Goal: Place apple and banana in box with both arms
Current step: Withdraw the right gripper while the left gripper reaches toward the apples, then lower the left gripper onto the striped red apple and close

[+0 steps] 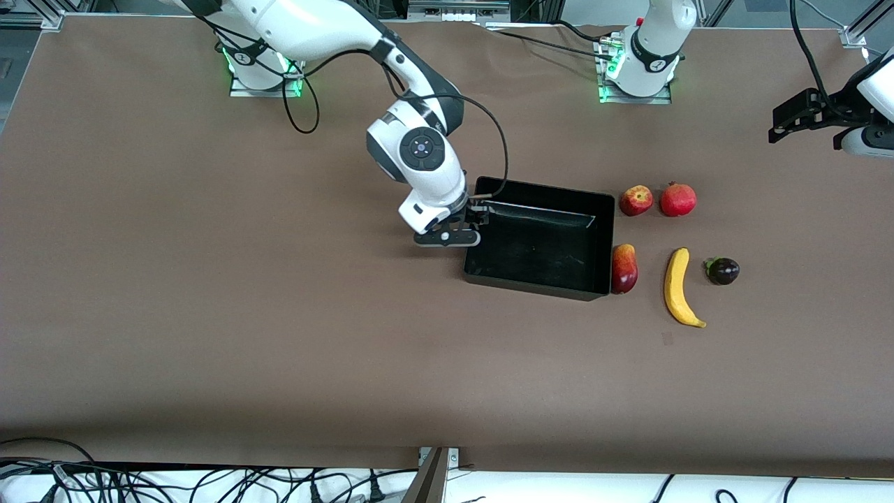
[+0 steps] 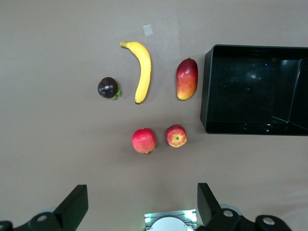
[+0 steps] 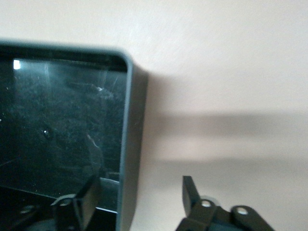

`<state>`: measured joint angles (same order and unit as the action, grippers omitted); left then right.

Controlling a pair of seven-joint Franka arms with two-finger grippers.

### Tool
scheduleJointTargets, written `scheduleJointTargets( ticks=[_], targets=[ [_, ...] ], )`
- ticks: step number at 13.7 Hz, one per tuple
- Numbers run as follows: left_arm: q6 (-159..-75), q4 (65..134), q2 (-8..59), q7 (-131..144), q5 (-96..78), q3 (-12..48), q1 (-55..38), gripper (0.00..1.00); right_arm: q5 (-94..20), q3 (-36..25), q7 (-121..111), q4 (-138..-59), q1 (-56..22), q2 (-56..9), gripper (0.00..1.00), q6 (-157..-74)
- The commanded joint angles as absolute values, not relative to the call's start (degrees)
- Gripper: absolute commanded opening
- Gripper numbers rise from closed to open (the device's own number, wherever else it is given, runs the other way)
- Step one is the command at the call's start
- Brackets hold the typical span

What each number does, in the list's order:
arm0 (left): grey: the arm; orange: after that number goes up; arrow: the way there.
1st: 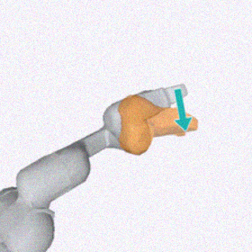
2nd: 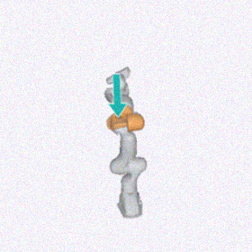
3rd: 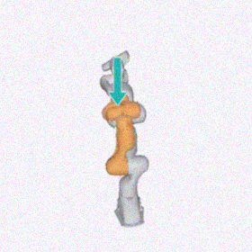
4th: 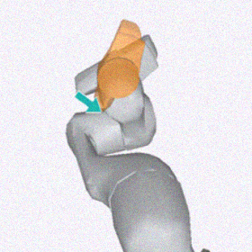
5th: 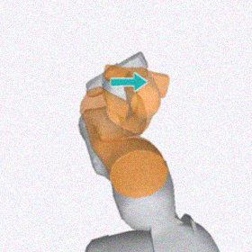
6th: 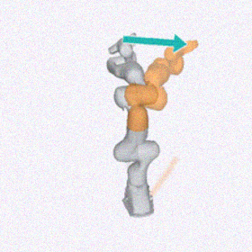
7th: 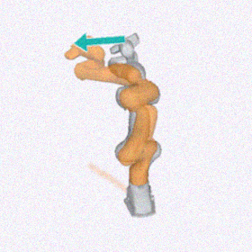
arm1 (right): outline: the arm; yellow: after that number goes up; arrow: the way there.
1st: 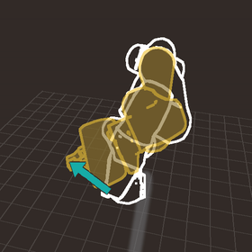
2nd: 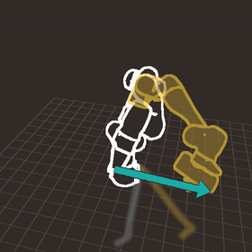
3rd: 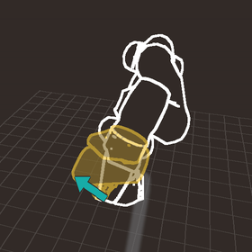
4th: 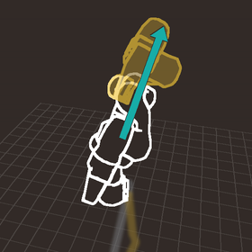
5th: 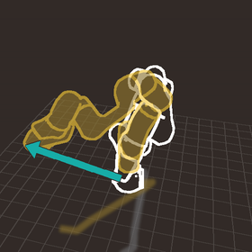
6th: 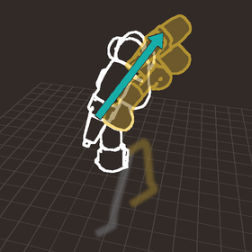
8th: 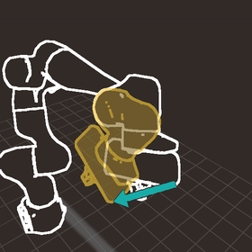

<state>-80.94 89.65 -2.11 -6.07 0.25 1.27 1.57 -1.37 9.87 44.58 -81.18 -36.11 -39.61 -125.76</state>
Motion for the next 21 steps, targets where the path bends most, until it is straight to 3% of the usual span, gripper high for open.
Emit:
scheduleJointTargets(
  ticks=[1,4,7,9,12,14,16,18,21],
  targets=[
    [-80.2,87.4,1.2,-6.5,1.4,1.5,1.8,1.00,-1.9,9.6,37.2,-82.0,-30.4,-30.2,1.00,-113.9],
    [-80.0,87.7,2.9,-6.6,1.5,2.0,1.4,1.00,-1.7,4.9,27.5,-82.0,-24.9,-24.9,1.00,-101.1],
    [-80.7,91.1,2.9,-5.8,1.5,3.2,1.1,1.00,-1.6,-8.0,15.1,-82.0,-24.4,-21.8,1.00,-94.8],
    [-85.8,98.5,0.0,-5.8,1.5,3.7,1.0,1.00,-1.9,-15.4,6.3,-82.0,-24.2,-21.4,1.00,-92.7],
    [-97.5,112.5,-4.2,-5.9,1.4,4.3,1.0,1.00,-4.1,-21.0,-3.9,-81.9,-22.4,-18.4,1.00,-90.4],
    [-107.3,123.1,-6.1,-5.8,1.4,5.1,1.0,1.00,-4.3,-20.6,-7.6,-81.9,-19.4,-16.9,1.00,-89.4],
    [-119.6,133.6,-7.3,-5.8,1.3,5.2,1.0,1.00,-3.5,-12.5,-7.1,-82.8,-11.8,-12.9,1.00,-86.3],
    [-127.2,140.9,-6.5,-5.7,1.3,5.4,0.9,1.00,-3.0,-1.8,-5.6,-91.0,-1.2,-6.3,1.00,-86.3],
    [-138.3,146.5,-1.9,-4.1,1.2,6.2,0.9,1.00,0.7,5.7,-5.2,-105.3,6.9,4.2,1.00,-97.4]
  ],
)
